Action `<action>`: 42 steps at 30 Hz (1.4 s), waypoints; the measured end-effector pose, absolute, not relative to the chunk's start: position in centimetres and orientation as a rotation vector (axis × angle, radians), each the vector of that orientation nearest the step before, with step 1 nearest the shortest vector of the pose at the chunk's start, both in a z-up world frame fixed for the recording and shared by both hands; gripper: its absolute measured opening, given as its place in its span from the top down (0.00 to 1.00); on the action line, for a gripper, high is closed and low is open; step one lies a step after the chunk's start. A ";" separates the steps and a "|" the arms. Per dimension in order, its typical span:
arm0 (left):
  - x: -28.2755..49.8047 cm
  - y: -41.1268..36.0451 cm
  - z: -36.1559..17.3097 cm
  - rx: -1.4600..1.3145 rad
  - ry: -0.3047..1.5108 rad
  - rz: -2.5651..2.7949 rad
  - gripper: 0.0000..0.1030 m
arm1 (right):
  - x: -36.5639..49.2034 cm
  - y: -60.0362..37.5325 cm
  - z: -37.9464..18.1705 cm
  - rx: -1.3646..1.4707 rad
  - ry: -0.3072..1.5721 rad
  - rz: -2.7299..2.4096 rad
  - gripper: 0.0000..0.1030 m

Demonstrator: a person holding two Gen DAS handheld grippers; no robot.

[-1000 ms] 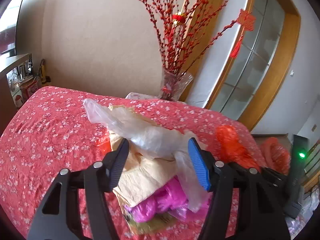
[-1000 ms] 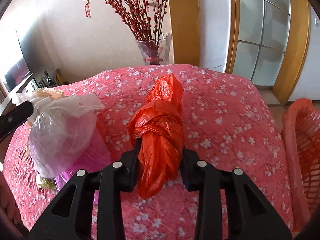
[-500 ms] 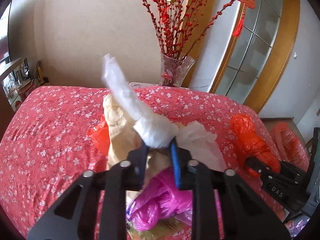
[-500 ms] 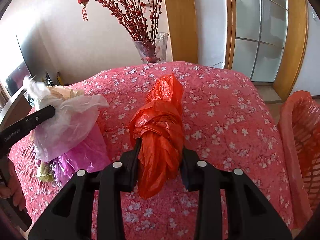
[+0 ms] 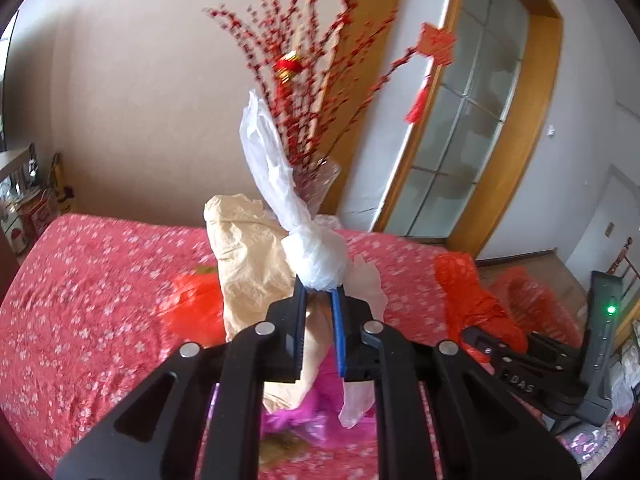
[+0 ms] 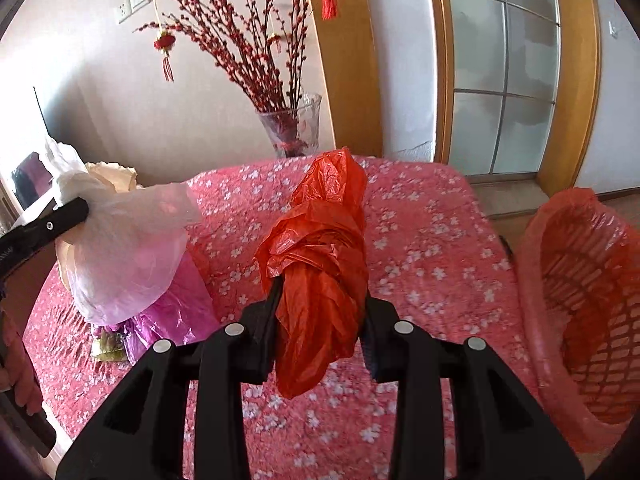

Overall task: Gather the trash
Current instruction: 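Carry the red and white bags over the red basket and open both grippers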

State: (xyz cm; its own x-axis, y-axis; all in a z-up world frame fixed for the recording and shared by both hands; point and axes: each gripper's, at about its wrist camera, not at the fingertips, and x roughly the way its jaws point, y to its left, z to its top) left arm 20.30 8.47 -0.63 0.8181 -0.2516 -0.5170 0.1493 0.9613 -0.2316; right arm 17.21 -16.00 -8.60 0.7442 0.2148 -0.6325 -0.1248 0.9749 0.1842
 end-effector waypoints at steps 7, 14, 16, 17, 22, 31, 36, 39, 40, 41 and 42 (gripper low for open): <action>19.0 6.2 1.2 -0.177 0.537 -0.298 0.87 | 16.1 -17.7 -7.5 0.146 0.681 0.167 0.66; 20.0 4.6 -1.0 -0.156 0.620 -0.332 0.84 | 15.2 -19.3 -8.2 0.163 0.693 0.146 0.66; 20.4 4.9 -2.4 -0.176 0.666 -0.318 0.83 | 15.2 -19.5 -8.5 0.167 0.701 0.142 0.66; 20.6 5.0 -3.1 -0.185 0.686 -0.309 0.83 | 15.2 -19.7 -8.6 0.168 0.703 0.140 0.66; 20.9 5.5 -5.1 -0.201 0.738 -0.285 0.86 | 15.2 -19.9 -8.8 0.174 0.706 0.138 0.66; 19.7 3.9 -3.5 -0.188 0.690 -0.346 0.89 | 14.7 -21.2 -8.3 0.182 0.689 0.117 0.66; 20.0 1.1 -1.9 -0.175 0.667 -0.407 0.89 | 14.0 -23.2 -7.5 0.196 0.670 0.078 0.66; 20.4 -1.3 -1.4 -0.172 0.662 -0.452 0.89 | 13.2 -25.1 -7.1 0.211 0.654 0.041 0.66; 20.4 -1.9 -1.4 -0.169 0.660 -0.461 0.89 | 12.9 -25.7 -7.0 0.215 0.649 0.029 0.66; 20.4 -2.8 -1.3 -0.166 0.656 -0.474 0.89 | 12.7 -26.2 -6.9 0.217 0.645 0.020 0.66; 20.6 -3.8 -1.2 -0.159 0.653 -0.488 0.89 | 12.4 -26.8 -6.8 0.221 0.640 0.008 0.66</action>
State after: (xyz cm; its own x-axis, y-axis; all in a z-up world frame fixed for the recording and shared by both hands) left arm 20.58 -3.82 -1.15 0.6865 -0.4832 -0.5433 0.3851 0.8755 -0.2920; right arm 12.41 -26.79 -6.76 0.8026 0.0753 -0.5918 0.0608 0.9765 0.2067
